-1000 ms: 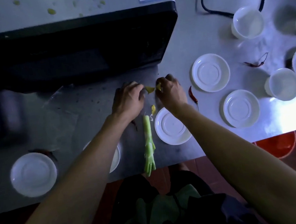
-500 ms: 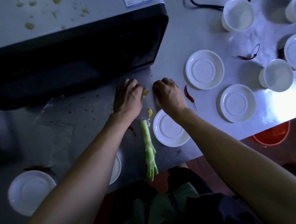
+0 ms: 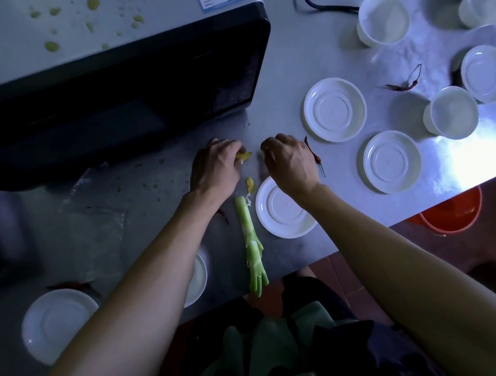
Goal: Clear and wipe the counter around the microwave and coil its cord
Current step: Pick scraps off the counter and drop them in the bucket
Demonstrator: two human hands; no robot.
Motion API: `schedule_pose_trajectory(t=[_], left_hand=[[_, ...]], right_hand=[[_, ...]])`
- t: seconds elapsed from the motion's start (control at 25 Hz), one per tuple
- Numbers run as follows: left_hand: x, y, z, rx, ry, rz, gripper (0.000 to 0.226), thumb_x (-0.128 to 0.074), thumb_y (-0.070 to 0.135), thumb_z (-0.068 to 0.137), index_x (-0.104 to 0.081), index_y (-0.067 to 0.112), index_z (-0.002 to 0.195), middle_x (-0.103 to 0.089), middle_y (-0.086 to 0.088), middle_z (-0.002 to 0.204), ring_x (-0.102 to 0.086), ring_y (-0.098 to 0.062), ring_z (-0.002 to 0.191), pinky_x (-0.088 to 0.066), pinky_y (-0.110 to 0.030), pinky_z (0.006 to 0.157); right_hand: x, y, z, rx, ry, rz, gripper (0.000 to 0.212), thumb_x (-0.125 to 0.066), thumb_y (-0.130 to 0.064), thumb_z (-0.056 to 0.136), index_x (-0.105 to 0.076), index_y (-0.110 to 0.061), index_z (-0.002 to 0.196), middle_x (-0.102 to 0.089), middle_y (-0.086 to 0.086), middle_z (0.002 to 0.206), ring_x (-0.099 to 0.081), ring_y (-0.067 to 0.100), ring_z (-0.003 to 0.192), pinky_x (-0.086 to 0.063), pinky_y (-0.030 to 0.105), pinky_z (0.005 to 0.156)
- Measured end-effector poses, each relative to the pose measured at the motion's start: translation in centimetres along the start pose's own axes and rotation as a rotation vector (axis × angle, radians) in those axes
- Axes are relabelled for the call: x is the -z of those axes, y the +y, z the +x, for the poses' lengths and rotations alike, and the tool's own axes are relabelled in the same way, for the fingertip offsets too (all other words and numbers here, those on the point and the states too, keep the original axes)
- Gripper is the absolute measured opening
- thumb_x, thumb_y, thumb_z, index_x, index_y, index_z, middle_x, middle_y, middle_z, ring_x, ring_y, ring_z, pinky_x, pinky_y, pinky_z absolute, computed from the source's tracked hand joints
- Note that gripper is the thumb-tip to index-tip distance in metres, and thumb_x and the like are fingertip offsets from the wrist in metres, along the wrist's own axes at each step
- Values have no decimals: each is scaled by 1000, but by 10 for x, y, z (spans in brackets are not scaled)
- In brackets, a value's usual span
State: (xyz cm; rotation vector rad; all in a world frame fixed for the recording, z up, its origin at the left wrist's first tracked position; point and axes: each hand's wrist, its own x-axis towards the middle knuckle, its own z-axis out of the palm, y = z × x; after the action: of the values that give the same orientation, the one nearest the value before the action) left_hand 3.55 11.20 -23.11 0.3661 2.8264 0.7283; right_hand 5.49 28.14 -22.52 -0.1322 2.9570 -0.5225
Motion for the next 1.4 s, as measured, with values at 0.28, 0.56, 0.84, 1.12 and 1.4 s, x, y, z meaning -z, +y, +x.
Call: schedule_pose_trajectory(t=[0.28, 0.56, 0.84, 1.12, 1.4], left_hand=[[2, 30, -2, -141, 7, -82, 11, -67, 7, 84, -69, 13, 93, -66, -3, 91, -58, -27, 90, -47, -35, 68], [-20, 125, -2, -223, -91, -148, 9, -66, 21, 86, -69, 23, 95, -70, 2, 92, -62, -23, 85, -50, -35, 67], [-102, 287, -21, -425, -260, -44, 13, -65, 20, 87, -71, 20, 99, -70, 2, 96, -61, -24, 94, -49, -38, 78], [-187, 438, -48, -661, -375, 89, 16, -67, 24, 86, -70, 26, 102, -70, 3, 99, -63, -23, 95, -52, -38, 80], [-246, 529, -64, -803, -467, 127, 16, -68, 28, 87, -69, 27, 103, -69, 5, 98, -63, -20, 94, -52, -35, 79]], right_hand=[[35, 20, -46, -139, 143, 36, 13, -55, -5, 92, -68, -6, 95, -65, 11, 87, -57, 35, 78, -45, 40, 63], [76, 87, -117, -326, 211, 109, 12, -56, -7, 91, -67, -7, 94, -63, 9, 87, -57, 33, 83, -49, 46, 65], [108, 209, -233, -513, 319, 168, 14, -58, -14, 91, -70, -12, 97, -65, 7, 90, -60, 31, 88, -49, 44, 72], [134, 325, -363, -726, 452, 196, 16, -60, -17, 92, -73, -14, 101, -68, 5, 95, -64, 28, 89, -52, 44, 72], [145, 393, -440, -925, 488, 212, 16, -60, -18, 92, -71, -14, 102, -69, 4, 99, -64, 28, 93, -54, 43, 74]])
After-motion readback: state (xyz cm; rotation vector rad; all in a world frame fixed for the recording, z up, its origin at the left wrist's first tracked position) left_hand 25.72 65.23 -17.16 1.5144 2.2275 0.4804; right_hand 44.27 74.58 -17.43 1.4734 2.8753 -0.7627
